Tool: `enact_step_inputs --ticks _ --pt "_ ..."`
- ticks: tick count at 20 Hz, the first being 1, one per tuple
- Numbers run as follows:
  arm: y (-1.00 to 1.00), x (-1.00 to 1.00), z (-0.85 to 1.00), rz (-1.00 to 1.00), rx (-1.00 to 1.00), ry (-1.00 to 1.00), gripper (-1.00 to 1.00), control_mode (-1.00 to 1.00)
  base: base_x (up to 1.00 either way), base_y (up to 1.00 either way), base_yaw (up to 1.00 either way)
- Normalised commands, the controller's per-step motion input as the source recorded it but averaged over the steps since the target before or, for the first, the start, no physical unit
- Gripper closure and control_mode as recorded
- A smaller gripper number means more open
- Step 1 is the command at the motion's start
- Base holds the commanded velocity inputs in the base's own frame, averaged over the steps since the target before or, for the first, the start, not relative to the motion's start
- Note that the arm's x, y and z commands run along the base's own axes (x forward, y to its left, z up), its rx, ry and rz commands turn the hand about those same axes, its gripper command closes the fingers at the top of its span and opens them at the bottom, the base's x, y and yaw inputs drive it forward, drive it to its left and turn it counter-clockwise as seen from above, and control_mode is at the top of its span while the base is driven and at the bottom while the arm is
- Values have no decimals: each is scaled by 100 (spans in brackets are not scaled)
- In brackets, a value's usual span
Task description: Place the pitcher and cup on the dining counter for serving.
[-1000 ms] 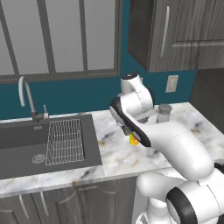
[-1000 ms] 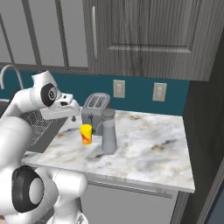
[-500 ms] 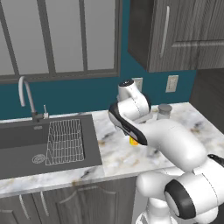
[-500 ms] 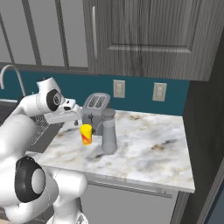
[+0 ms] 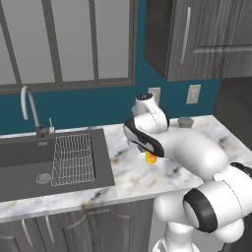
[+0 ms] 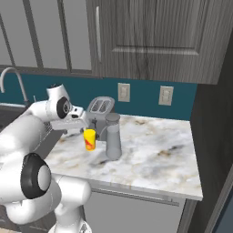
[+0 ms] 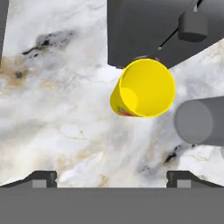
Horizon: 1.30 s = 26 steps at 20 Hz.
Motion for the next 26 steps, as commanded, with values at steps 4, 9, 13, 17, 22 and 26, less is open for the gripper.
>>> enact_step_inputs --ticks 4,9,13,17,22,26 --pt "0 12 -40 0 9 0 -100 -100 0 0 0" --pt "0 21 -30 0 0 0 -100 -100 0 0 0" --pt "0 14 -15 0 0 -1 -100 -100 0 0 0" --pt "-1 0 0 0 0 -8 -100 -100 0 0 0" --pt "0 0 14 0 0 -13 -100 -100 0 0 0" --pt "-2 3 8 0 0 -7 -100 -100 0 0 0"
